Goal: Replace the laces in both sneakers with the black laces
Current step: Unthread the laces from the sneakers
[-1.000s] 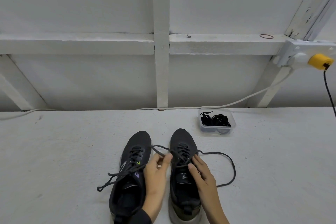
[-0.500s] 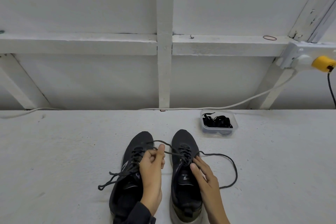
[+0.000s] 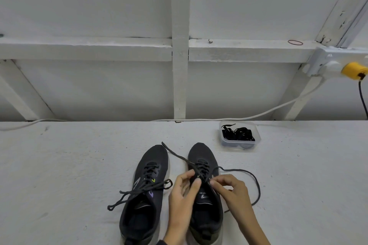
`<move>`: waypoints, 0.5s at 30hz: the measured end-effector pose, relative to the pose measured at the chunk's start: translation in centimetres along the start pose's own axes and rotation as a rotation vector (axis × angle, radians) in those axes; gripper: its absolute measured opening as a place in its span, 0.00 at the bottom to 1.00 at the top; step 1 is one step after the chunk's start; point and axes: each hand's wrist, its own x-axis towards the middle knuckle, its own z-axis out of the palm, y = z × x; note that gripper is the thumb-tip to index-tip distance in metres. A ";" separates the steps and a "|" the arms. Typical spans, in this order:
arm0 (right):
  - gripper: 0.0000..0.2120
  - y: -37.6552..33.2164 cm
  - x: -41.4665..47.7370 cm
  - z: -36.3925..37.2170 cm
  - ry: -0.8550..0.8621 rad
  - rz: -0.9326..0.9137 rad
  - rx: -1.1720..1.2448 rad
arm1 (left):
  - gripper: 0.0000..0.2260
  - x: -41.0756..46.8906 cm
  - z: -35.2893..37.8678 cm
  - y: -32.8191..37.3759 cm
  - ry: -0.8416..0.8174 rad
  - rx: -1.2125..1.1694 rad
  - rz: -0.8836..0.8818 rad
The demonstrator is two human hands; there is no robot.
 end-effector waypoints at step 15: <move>0.05 -0.8 2.4 -0.7 -0.075 -0.127 -0.285 | 0.28 -0.1 -0.5 -1.5 -0.166 0.321 0.061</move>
